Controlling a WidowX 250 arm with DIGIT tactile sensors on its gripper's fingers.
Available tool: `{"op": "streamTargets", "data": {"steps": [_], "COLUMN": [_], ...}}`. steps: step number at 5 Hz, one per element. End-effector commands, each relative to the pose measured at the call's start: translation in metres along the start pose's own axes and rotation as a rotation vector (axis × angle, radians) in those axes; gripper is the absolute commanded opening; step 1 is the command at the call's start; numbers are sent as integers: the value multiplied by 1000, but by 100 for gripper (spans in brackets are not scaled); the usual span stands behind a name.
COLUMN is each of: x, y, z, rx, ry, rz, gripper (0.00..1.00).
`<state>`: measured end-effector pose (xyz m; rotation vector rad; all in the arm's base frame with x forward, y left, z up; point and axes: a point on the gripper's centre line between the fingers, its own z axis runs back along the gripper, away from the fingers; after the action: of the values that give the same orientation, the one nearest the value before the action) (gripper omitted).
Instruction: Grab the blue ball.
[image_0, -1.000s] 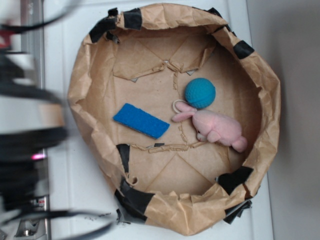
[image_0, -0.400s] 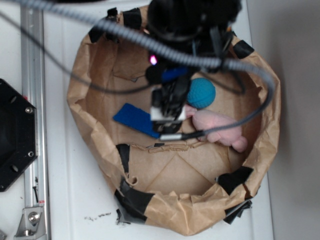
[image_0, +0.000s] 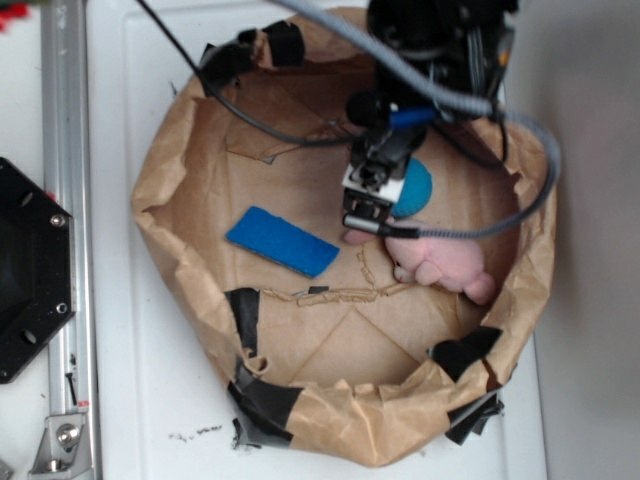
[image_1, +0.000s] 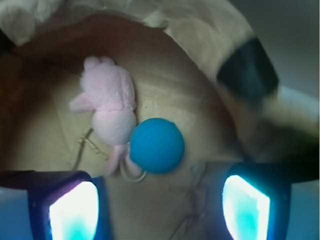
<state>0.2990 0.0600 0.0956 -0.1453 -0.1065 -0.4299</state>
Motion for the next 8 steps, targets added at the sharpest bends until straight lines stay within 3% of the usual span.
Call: {"op": "streamTargets", "data": {"steps": [1, 2, 3, 4, 5, 6, 8], "x": [0, -11, -15, -16, -6, 5, 0], "y": [-69, -88, -79, -56, -26, -14, -11], "z": [11, 11, -4, -8, -3, -14, -72], "rx": [71, 91, 110, 107, 158, 186, 104], "ry": [7, 2, 25, 29, -5, -3, 117], "rz": [-547, -612, -622, -579, -549, -573, -553], "gripper": [100, 100, 100, 100, 100, 100, 100]}}
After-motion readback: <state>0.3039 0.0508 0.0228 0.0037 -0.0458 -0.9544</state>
